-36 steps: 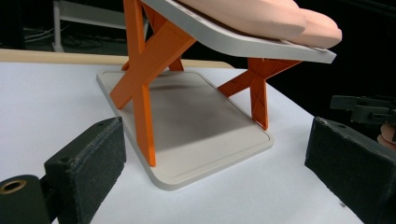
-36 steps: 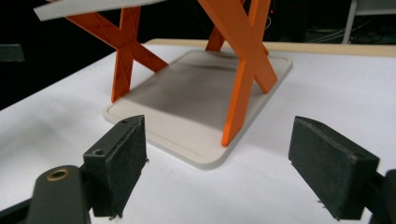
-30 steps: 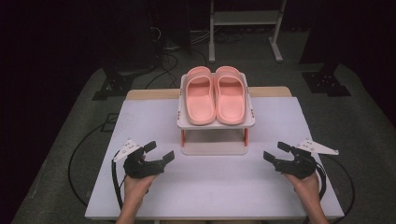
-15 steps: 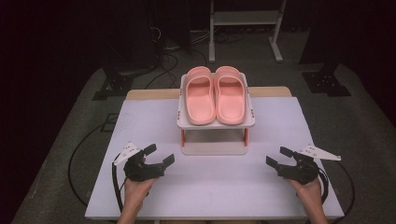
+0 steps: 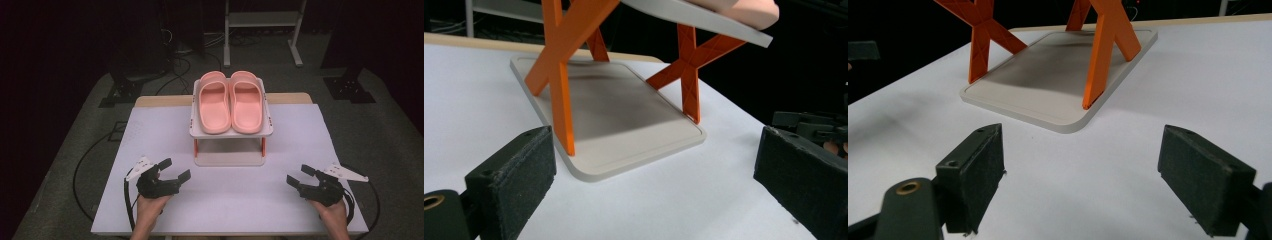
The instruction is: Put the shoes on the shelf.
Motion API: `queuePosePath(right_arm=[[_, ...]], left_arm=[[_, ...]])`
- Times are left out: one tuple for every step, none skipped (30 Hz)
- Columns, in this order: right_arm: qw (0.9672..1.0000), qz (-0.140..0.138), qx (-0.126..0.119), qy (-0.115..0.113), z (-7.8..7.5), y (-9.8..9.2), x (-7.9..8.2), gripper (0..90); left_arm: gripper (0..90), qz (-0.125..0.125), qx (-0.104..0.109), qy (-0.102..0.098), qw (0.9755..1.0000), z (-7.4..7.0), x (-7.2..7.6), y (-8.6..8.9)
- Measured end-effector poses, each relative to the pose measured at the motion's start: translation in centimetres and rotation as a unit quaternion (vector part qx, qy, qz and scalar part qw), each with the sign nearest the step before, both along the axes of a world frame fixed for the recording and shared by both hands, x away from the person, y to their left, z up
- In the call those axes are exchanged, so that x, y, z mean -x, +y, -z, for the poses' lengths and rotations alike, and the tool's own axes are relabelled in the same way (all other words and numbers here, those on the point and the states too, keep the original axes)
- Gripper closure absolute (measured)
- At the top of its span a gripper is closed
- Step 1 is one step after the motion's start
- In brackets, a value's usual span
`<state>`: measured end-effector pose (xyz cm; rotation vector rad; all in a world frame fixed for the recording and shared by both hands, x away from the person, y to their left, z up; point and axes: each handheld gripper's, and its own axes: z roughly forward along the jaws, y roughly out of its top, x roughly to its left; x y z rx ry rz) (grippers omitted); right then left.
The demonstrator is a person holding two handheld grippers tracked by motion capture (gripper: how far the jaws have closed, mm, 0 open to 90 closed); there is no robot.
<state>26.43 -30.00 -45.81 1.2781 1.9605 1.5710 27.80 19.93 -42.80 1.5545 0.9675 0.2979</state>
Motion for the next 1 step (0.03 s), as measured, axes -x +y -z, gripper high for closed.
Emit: queuePosePath(right_arm=[[1.0, 0.002, 0.001, -0.001, 0.08, -0.04, 0.2, 18.1]], left_arm=[[3.0, 0.0, -0.002, 0.001, 1.0, 0.19, 0.05, -0.06]])
